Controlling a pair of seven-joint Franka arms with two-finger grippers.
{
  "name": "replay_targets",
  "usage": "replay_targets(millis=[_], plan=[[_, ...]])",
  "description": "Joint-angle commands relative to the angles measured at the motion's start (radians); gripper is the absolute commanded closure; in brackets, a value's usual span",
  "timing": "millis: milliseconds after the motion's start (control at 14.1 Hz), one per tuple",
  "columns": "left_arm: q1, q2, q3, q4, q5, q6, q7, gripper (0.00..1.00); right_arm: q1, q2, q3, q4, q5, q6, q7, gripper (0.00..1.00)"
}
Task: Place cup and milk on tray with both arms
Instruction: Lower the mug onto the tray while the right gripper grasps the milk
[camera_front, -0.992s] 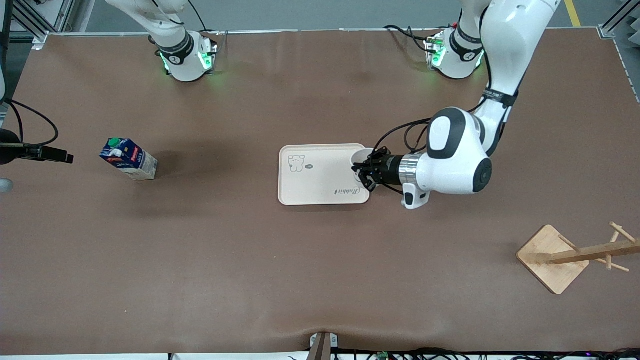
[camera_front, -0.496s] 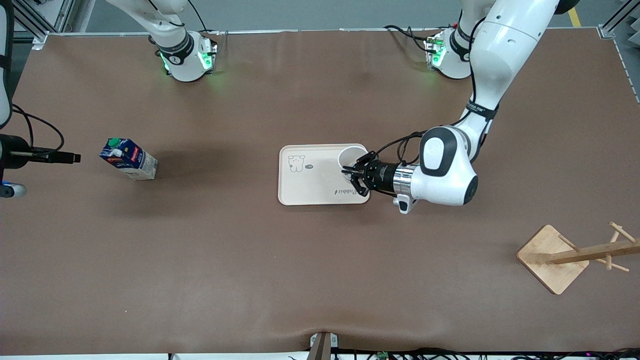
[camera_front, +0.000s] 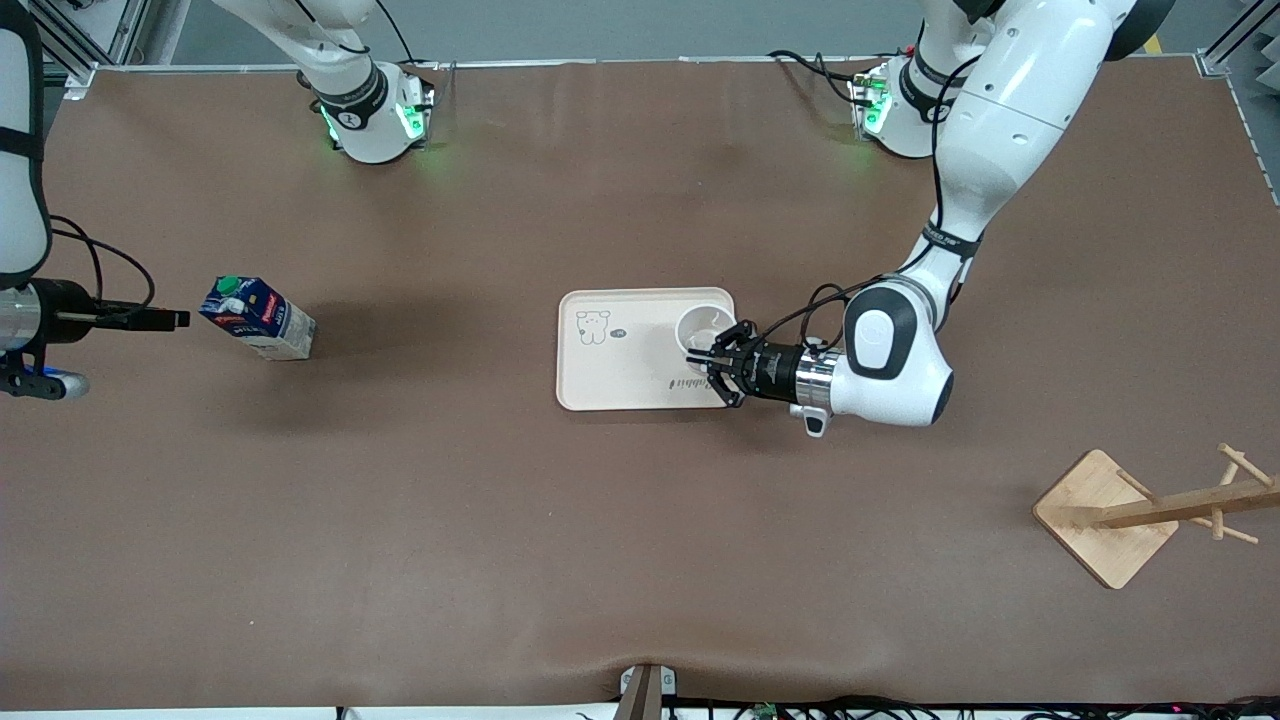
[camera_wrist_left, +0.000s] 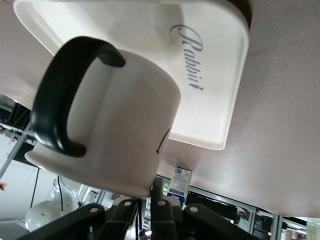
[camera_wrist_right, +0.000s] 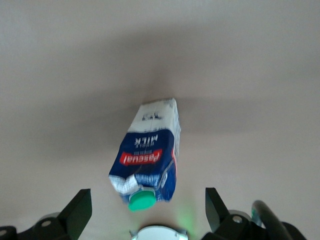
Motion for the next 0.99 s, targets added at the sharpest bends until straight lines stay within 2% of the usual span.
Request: replay_targets(millis=[0, 142, 567, 921], plan=[[0.018, 0.029, -0.003, 0.01, -0.068, -0.009, -0.004, 1.0, -0.009, -0.145, 0.016, -0.25, 0.013, 0.181, 0.017, 0.0], [0.029, 0.041, -0.001, 0.009, -0.08, -0.013, -0.001, 1.0, -0.003, -0.186, 0.019, -0.339, 0.014, 0.243, 0.017, 0.0], [0.016, 0.06, -0.003, -0.001, -0.114, -0.018, 0.003, 1.0, 0.032, -0.205, 0.02, -0.368, 0.016, 0.197, 0.039, 0.0], [0.0, 0.064, -0.005, -0.001, -0.143, -0.018, 0.068, 1.0, 0.031, -0.246, 0.019, -0.499, 0.014, 0.389, 0.023, 0.0]])
